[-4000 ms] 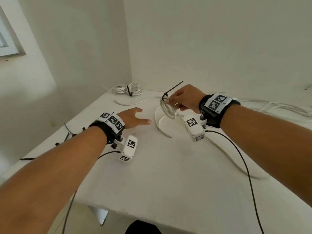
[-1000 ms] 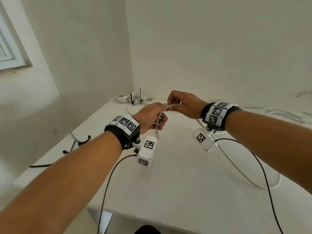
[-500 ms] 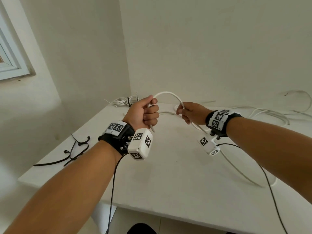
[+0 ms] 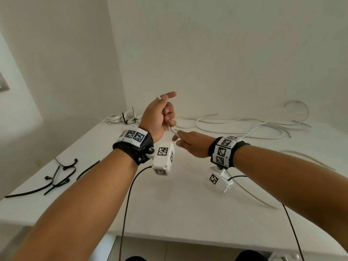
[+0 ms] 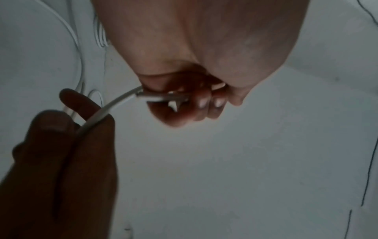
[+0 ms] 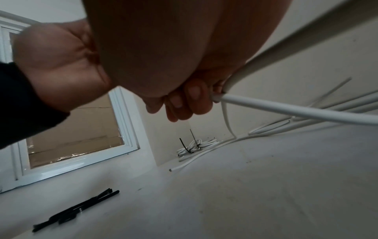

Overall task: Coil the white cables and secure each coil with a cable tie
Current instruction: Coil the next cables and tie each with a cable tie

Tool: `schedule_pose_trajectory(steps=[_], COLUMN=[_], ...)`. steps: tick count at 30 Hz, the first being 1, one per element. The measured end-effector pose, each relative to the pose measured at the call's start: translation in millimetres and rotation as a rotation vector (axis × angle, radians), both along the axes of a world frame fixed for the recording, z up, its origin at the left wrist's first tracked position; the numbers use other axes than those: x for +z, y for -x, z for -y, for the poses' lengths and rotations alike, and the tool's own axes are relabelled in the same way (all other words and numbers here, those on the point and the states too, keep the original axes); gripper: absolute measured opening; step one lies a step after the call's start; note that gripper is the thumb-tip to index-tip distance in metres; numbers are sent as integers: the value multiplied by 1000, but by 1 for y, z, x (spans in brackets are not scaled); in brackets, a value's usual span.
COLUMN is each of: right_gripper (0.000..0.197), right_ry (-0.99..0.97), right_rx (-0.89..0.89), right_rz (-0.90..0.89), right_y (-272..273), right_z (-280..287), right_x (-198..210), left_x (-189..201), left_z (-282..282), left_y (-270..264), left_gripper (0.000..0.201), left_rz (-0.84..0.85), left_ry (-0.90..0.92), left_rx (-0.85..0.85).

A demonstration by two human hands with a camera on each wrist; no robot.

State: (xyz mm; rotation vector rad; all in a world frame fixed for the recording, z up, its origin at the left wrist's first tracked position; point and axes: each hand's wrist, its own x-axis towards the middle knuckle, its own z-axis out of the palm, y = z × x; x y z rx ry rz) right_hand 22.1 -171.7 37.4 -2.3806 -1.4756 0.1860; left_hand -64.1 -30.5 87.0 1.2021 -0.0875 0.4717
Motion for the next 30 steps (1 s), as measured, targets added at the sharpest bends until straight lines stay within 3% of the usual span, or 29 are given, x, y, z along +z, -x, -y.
schedule_pose_trajectory(steps=[3,5,9,11,13,16,18,23,30], right_gripper=[27,18,27,17,20,18,17,17,21], right_ry=[31,33,33,51,41,-51,-115,-217,-45], right_rx=[1,8,6,-1,4,2,8,0,-38], right_rz=[22,30,75,72,84,99,127,36,-28], right_y=[2,2,3,0,-8,-20,-26,-29,-31], right_z=[11,19,37,46,55,63,65,66,72], right_x=[-3,-8,-12,-16,-18,-14,-8,-1,5], left_x=[-5,-5,-5,-12,-23,-38,-45,-54,-67], left_z=[10,16,22,15,6,-1,1,6,-24], left_y=[-9,-16,-33,-43,-49,-51,-51,-54,-51], left_gripper=[38,43,19,15,19,23,23,28,40], left_rz=[-18,8,53,49,17,-115,-270,-397,-420], left_ry=[-186,-170,-230,-405,-688,-1094,-1237,-1348,-1299], left_rx=[114,167,299,408,464,375,298,232,211])
